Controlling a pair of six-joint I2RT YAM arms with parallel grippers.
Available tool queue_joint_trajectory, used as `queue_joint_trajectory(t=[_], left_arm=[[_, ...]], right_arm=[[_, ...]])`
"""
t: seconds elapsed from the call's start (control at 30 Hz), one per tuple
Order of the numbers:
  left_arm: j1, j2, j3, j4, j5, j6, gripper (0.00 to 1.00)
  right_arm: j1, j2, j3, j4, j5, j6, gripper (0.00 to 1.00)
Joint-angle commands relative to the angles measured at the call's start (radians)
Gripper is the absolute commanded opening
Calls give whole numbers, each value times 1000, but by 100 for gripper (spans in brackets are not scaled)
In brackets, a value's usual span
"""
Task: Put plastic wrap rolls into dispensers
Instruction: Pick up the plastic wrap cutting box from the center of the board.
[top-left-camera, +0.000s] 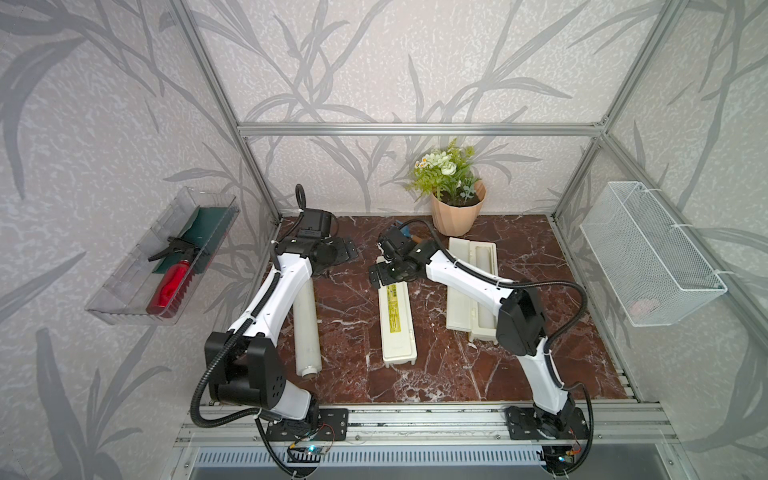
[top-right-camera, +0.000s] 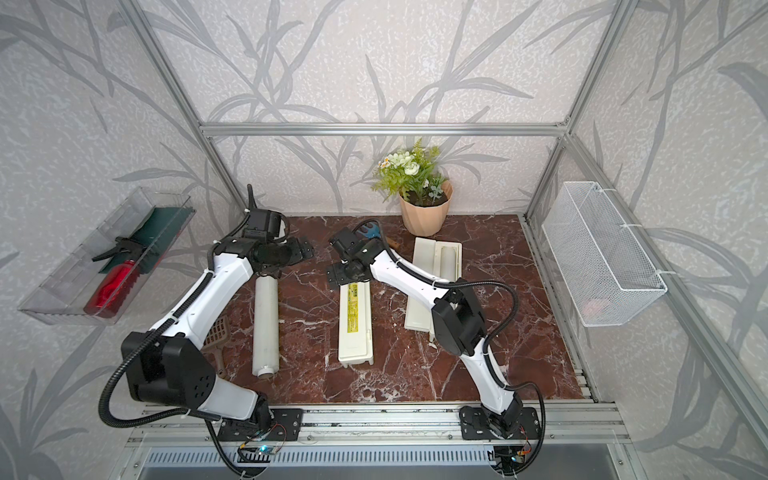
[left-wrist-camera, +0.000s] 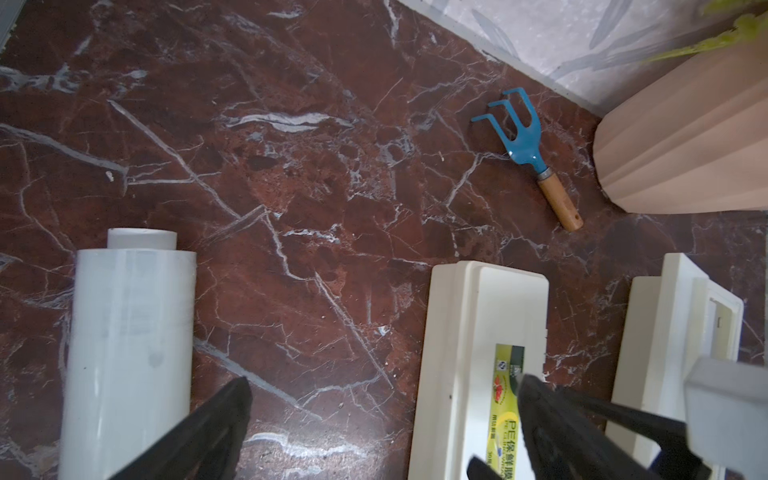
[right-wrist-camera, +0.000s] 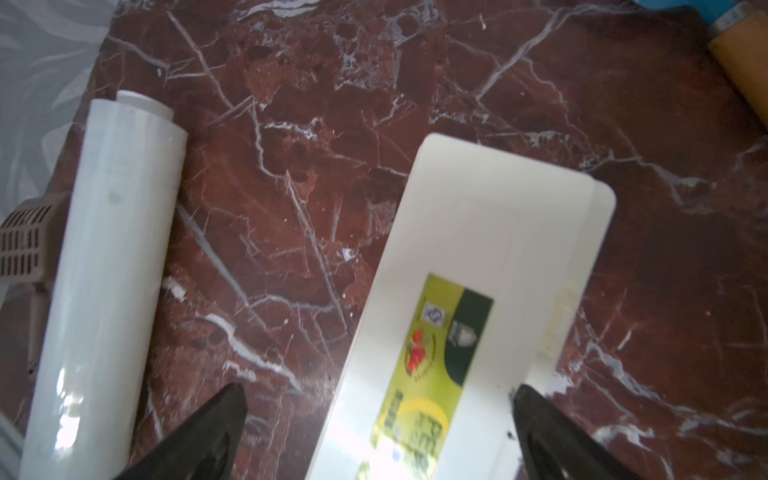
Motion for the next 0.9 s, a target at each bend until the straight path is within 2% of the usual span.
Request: queue_joint_trajectory(t=[0.0, 0.1, 0.2, 0.37, 0.47, 0.67, 0.87], left_arm=[[14, -10, -19, -17, 50, 36, 100], [25, -25, -34, -2, 52, 37, 100], [31, -36, -53, 10, 56, 38, 99], [38, -39, -74, 24, 60, 36, 100], [42, -36, -76, 29, 66, 31, 99], [46, -36, -76, 27, 67, 31, 100], [49, -28, -80, 34, 73, 32, 99]], right_arm=[[0, 132, 218, -228, 118, 58, 100], [16, 247, 440, -378, 172, 55, 100], [42, 275, 541, -438, 230, 30, 100], [51, 208, 435, -413, 284, 30, 99], [48, 193, 348, -335, 243, 52, 100], [30, 292, 459, -423, 210, 93, 100], [17, 309, 452, -407, 213, 101, 100]])
